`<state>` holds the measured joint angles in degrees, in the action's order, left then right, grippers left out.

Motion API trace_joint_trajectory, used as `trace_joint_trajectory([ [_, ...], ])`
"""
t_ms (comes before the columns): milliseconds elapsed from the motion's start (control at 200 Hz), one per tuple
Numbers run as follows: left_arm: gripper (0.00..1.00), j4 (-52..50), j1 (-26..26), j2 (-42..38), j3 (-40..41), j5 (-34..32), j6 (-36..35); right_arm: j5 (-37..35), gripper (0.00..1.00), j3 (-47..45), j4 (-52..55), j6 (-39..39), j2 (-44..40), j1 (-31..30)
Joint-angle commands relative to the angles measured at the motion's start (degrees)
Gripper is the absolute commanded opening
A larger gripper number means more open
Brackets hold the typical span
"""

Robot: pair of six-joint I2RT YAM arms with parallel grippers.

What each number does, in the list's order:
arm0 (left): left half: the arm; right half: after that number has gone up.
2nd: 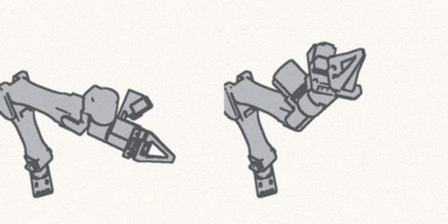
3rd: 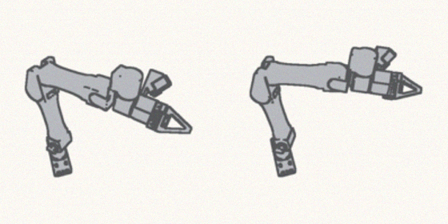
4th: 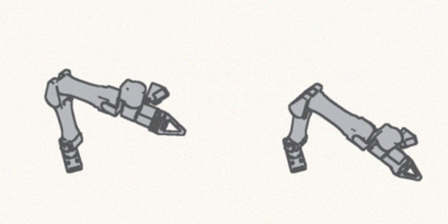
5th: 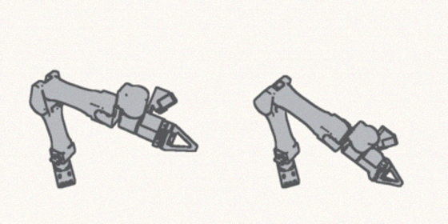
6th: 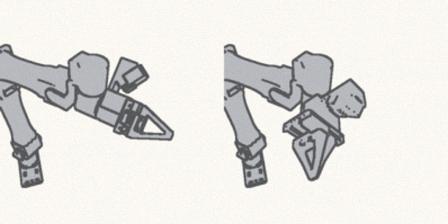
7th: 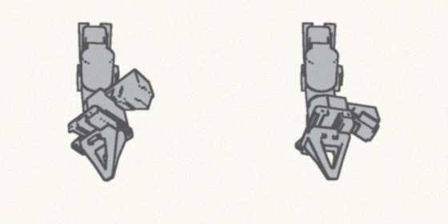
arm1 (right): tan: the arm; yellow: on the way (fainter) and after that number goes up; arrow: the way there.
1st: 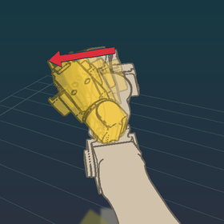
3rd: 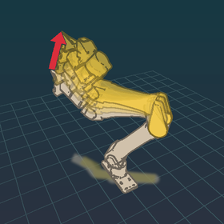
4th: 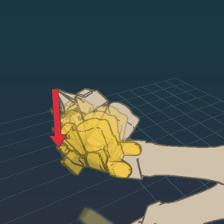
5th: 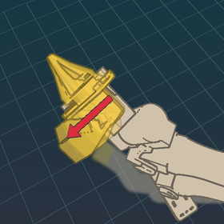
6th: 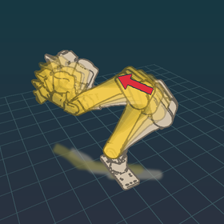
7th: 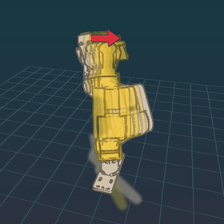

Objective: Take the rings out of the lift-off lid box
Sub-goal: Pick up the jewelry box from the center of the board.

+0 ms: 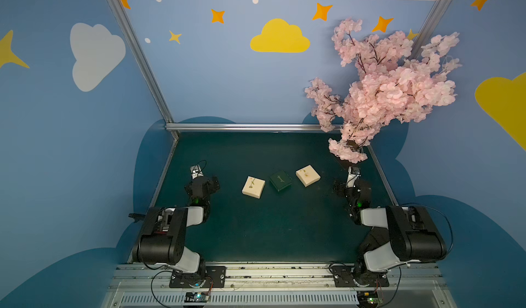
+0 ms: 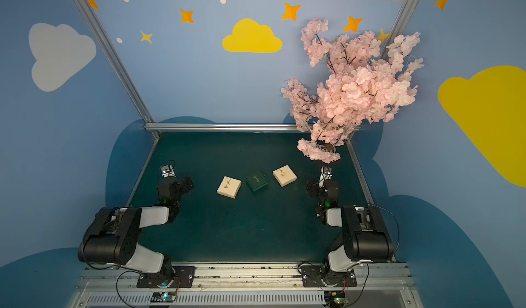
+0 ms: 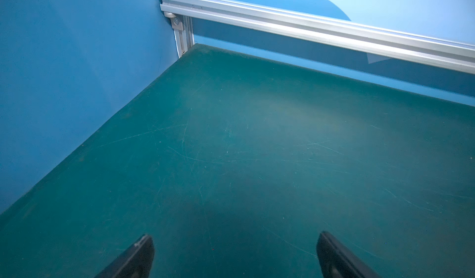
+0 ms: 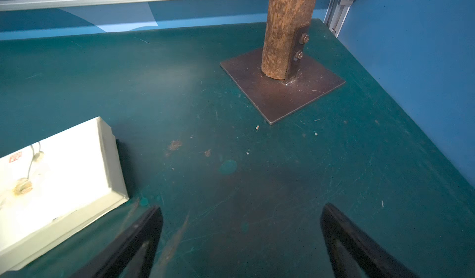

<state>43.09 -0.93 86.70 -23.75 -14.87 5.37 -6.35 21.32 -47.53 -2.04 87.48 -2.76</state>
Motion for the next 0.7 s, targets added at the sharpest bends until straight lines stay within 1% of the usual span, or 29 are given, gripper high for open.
trace_joint_trajectory([
  [0, 0.99, 0.8, -0.1, 0.4, 0.4, -0.6, 0.3, -0.1, 0.97, 1.0, 0.2, 0.8, -0.7, -0.5],
  [486, 1.0, 0.4, -0.1, 0.6, 0.2, -0.5, 0.3, 0.2, 0.97, 1.3, 0.6, 0.6, -0.6, -0.3],
  [571, 0.99, 0.9, -0.2, 0.2, 0.4, -0.4, 0.1, 0.2, 0.97, 1.3, 0.7, 0.7, -0.6, -0.4],
  [606, 0.99, -0.7, -0.1, -0.3, 0.0, -0.3, 0.0, 0.2, 0.97, 1.3, 0.6, 0.7, -0.6, -0.4],
  [696, 0.99, -1.0, -0.6, -1.2, 0.1, -0.3, -0.7, 0.2, 0.97, 1.3, 0.6, 0.6, -0.6, -0.3],
])
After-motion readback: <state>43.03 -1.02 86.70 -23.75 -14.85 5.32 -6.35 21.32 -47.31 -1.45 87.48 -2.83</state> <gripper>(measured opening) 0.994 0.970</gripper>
